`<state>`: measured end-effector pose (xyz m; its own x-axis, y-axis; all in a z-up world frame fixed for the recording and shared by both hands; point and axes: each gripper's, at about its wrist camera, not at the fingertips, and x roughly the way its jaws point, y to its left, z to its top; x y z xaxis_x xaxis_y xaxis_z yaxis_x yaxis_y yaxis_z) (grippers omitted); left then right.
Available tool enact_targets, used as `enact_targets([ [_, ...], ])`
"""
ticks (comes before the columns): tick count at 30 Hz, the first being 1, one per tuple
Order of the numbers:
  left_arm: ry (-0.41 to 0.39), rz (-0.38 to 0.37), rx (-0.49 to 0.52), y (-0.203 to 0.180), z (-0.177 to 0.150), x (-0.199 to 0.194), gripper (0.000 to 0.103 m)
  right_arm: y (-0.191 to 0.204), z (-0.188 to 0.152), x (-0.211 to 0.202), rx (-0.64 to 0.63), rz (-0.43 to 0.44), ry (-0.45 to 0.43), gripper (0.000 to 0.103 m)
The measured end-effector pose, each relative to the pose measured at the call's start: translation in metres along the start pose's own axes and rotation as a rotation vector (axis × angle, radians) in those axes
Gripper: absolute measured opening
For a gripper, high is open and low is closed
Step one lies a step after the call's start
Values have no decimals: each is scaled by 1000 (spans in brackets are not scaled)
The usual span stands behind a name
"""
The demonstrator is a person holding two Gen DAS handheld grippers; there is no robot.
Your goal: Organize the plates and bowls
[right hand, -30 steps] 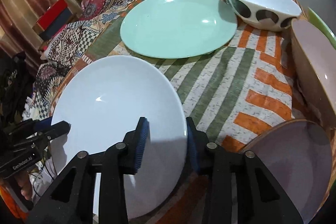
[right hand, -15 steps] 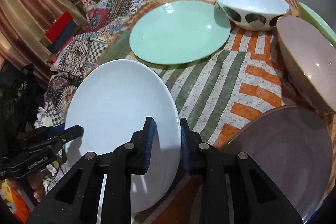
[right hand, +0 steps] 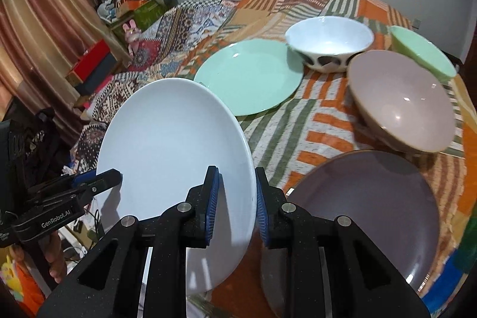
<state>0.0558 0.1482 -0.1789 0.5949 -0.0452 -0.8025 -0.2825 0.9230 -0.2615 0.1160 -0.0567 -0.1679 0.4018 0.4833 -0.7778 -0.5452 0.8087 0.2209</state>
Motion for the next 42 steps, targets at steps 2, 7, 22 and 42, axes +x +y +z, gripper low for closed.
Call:
enact_targets([
  [2,-8,-8,18,-11,1,-3,31,-5,-2,-8,8,-7,-14,21],
  [7,-24,-28,59,-36,3,-9,31,-22,-7,-29,42,-23,-48,21],
  [22,-4,-90,177,-113,-6,-6,31,-70,-38,-73,141,-87,-94,21],
  [42,121,-94,264,-160,-18,42,31,-121,-78,-82,277,-138,-60,22],
])
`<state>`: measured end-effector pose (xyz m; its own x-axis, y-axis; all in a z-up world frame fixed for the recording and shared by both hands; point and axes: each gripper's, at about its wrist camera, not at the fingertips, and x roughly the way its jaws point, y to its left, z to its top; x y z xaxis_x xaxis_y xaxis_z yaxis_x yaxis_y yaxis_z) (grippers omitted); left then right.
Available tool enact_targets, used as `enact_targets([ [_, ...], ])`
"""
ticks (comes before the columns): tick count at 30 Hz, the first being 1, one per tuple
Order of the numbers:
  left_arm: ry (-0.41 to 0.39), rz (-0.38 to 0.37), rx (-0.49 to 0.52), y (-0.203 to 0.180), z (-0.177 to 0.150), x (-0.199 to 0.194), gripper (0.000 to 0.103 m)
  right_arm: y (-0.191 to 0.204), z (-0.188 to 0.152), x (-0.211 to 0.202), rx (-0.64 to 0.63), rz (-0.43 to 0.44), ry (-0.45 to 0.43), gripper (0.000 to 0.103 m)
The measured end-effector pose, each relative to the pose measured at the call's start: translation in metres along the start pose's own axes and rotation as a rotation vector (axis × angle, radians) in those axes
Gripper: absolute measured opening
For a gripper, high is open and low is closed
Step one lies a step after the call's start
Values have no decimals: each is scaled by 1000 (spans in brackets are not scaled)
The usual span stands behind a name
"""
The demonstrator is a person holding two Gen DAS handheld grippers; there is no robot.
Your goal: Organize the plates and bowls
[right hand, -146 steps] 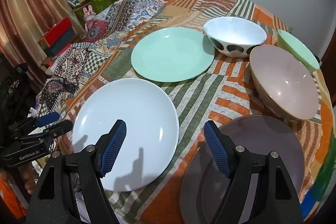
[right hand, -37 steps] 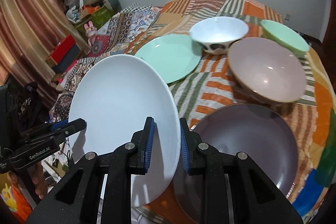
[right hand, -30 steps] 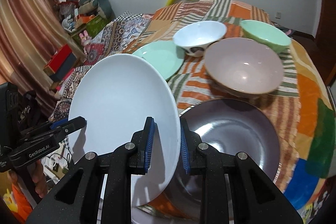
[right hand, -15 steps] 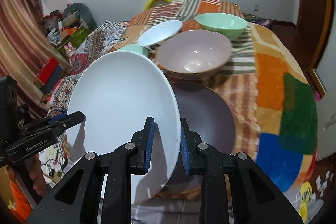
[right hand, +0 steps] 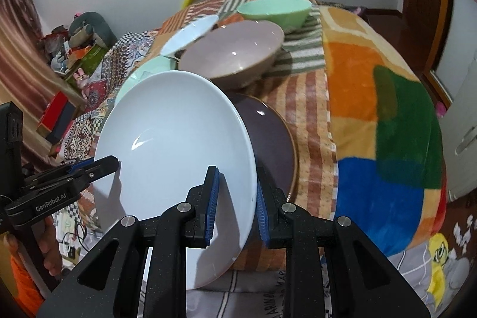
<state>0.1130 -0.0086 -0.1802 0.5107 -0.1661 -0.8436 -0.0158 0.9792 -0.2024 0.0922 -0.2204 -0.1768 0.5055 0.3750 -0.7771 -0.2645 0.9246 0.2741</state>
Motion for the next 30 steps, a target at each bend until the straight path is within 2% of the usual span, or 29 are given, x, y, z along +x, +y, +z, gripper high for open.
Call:
enact_targets([
  [16,76,13,-1,4,9,41,31,-8,1,17,24,-16,51,22],
  [30,84,-2,-9,3,21,59,32,-14,9,22,43,-22,53,22],
])
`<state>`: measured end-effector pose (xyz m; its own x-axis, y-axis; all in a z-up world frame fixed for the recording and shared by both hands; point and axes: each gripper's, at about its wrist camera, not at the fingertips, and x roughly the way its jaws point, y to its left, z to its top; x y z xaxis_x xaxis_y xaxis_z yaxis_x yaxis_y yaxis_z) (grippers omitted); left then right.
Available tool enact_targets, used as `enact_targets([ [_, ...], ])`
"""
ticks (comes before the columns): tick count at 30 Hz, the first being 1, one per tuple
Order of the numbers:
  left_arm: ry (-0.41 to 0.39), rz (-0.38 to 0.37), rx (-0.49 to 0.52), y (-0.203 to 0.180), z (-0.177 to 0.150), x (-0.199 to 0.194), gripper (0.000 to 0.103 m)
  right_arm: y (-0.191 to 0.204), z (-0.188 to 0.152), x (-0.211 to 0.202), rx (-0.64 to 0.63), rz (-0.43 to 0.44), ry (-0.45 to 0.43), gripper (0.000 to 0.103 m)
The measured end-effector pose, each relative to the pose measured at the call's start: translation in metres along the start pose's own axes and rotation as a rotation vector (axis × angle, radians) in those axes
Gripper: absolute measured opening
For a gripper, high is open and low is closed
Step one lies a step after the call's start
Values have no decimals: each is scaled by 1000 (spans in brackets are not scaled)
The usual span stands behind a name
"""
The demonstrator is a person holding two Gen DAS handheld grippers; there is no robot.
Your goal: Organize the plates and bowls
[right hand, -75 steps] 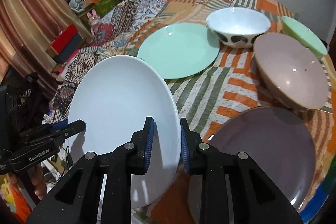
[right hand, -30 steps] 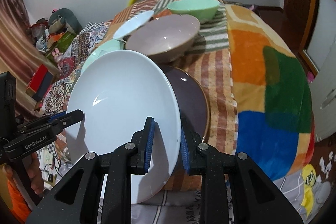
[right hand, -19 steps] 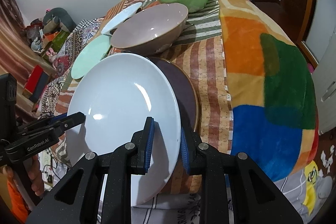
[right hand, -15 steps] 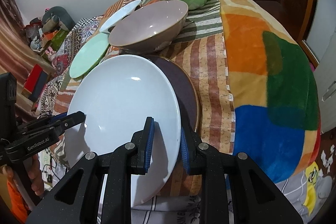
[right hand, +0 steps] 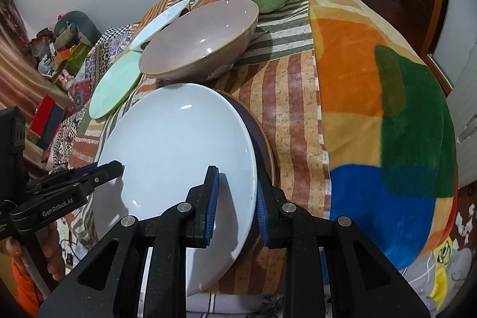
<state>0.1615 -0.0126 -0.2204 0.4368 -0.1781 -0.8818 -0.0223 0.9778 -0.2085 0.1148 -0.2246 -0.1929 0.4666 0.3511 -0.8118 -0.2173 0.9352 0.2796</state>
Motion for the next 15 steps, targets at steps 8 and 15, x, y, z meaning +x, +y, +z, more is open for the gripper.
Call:
enact_targets([
  [8,6,-16,-6,3,3,5,33,3,0,-1,-9,0,-2,24],
  [15,-27,28,39,-1,3,-7,36,12,3,-2,-73,-71,-9,24],
])
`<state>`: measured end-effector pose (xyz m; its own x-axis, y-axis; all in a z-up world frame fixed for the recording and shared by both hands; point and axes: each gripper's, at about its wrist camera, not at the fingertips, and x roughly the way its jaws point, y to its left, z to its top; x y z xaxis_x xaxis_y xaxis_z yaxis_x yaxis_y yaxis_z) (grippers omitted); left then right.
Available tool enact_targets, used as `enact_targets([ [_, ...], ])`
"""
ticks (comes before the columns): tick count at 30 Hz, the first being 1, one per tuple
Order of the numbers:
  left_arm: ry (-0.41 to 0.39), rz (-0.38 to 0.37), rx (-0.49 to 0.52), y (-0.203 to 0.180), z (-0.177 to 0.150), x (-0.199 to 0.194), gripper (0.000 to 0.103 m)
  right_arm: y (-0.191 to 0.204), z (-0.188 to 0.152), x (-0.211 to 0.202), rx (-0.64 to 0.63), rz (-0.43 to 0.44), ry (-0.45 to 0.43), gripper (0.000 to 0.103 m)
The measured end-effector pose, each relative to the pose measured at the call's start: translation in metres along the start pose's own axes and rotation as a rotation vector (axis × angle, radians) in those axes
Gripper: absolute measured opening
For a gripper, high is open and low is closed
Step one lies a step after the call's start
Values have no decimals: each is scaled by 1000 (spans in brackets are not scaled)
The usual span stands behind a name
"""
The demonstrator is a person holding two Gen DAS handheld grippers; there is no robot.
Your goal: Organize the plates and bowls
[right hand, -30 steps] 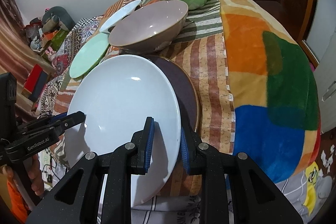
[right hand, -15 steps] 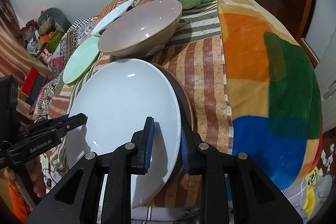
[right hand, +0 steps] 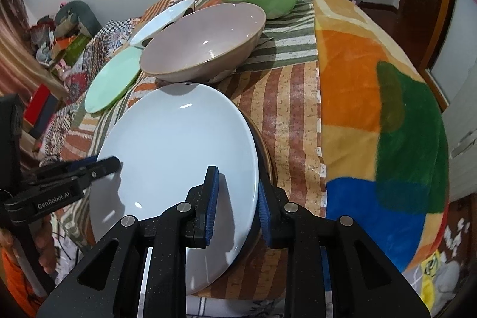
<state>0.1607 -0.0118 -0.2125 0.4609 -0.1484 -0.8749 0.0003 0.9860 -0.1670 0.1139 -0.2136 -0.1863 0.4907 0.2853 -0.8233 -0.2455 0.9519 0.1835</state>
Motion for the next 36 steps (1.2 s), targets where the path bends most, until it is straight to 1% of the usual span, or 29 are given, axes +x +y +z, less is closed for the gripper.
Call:
enact_targets([
  [1,-6,-17,0,0,0,-5,37,0,1,-2,-5,-14,-9,25],
  [2,-18,-31,-2,1,1,-11,41,0,1,-6,-11,-35,-27,28],
  [3,-29,-34,0,2,1,-16,44,-1,1,-11,-18,-51,-52,35],
  [4,-45,-31,2,2,1,-22,46,-2,2,-16,-19,-59,-73,42],
  [6,-83,-23,4,5,1,-38,47,-4,3,-27,-11,-64,-109,47],
  [8,-112,-20,-3,11,1,-51,49,-6,5,-33,-6,-61,-124,47],
  [10,-150,-8,-22,19,1,-64,54,-5,5,-38,-1,-55,-138,47],
  [11,-164,0,-30,23,1,-69,58,-4,6,-40,-3,-50,-144,47],
  [12,-180,14,-37,28,2,-75,62,-2,6,-43,-6,-47,-151,47],
  [13,-198,34,-44,33,3,-80,63,0,8,-44,-9,-42,-156,47],
  [14,-219,66,-55,41,4,-85,65,3,9,-45,-15,-35,-164,47],
  [16,-233,106,-72,51,8,-88,67,12,12,-48,-32,-24,-174,48],
  [19,-239,163,-116,76,12,-87,67,23,16,-48,-56,-11,-184,49],
  [20,-238,203,-137,86,14,-85,67,27,18,-47,-64,-5,-186,49],
  [22,-237,233,-161,99,13,-80,67,37,22,-43,-81,11,-183,49],
  [26,-214,238,-228,130,14,-66,67,57,31,-32,-123,44,-172,49],
  [31,-192,244,-253,152,17,-50,67,84,47,-11,-169,82,-151,49],
  [33,-185,236,-259,160,22,-44,67,97,55,0,-182,104,-139,49],
  [36,-180,225,-273,172,29,-36,67,115,64,16,-206,116,-125,49],
])
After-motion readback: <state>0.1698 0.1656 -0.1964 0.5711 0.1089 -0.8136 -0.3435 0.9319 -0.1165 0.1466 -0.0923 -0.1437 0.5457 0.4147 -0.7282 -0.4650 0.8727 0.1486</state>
